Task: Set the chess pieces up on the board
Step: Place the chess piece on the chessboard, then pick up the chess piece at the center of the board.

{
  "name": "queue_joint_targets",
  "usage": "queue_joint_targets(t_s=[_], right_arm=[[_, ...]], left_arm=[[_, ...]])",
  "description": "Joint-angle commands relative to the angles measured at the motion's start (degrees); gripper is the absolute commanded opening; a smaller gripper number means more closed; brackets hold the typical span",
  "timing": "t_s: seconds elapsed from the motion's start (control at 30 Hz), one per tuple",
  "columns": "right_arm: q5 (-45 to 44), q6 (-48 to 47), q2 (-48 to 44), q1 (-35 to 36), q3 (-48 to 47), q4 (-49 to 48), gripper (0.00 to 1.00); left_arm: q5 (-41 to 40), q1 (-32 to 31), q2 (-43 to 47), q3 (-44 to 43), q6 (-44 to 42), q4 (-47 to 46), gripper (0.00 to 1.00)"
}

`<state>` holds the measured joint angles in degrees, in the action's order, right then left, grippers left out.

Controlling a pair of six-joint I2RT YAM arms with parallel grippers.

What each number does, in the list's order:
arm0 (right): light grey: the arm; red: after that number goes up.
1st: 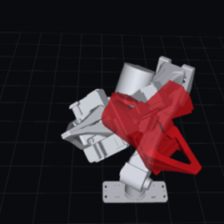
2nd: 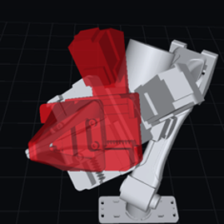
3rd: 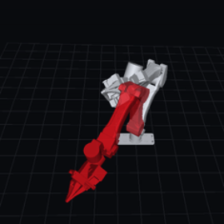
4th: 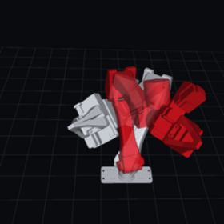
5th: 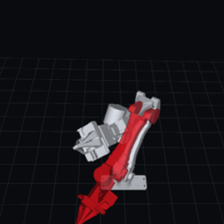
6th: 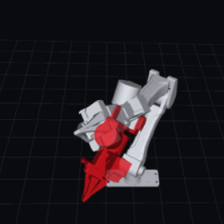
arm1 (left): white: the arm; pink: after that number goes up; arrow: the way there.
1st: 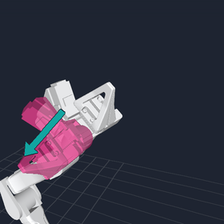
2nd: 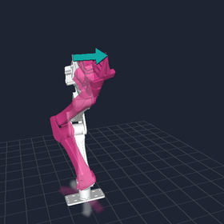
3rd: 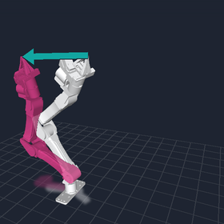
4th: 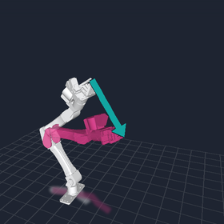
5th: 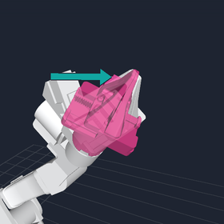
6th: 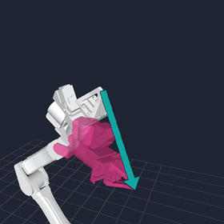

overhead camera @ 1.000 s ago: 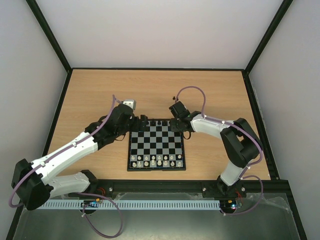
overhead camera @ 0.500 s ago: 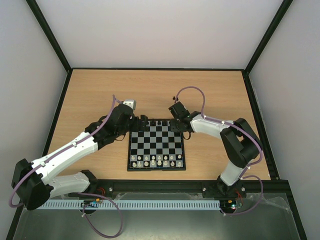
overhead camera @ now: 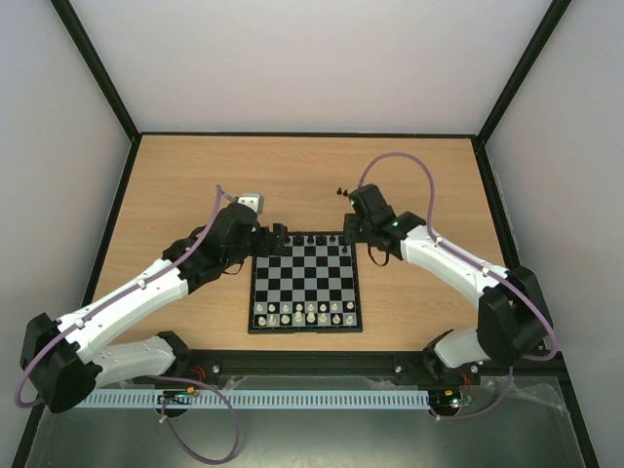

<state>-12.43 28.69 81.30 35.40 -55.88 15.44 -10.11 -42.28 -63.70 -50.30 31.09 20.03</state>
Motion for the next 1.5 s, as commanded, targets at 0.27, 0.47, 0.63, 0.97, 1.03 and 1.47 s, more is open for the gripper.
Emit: queue_joint_targets(t_s=[0.27,0.47,0.63,0.97,1.03,1.47], right_arm=[[1.01,-3.67,19.43,-10.93,-16.29,6.29,0.56],[3.21,-4.45,27.16,-11.32,-21.80,7.08,0.50],[3.91,-4.52,30.79,-11.32,-22.76,7.04,0.38],[1.30,-4.94,33.19,-11.40,-22.81,7.47,0.31],[1.20,-5.04,33.44,-11.40,-23.00,7.29,0.28],[1.20,-5.57,35.48,-11.84,-25.00,7.43,0.21]], left_arm=[[1.09,0.36,3.30,1.11,0.32,-0.54,0.99],[1.49,0.36,3.93,1.36,0.46,-0.53,0.99],[1.59,0.36,3.80,1.57,0.37,-0.86,0.99],[1.85,0.36,2.90,1.70,0.01,-1.66,0.99],[1.85,0.36,2.80,1.61,-0.09,-1.74,0.99],[1.58,0.36,2.29,1.41,-0.15,-1.68,0.99]])
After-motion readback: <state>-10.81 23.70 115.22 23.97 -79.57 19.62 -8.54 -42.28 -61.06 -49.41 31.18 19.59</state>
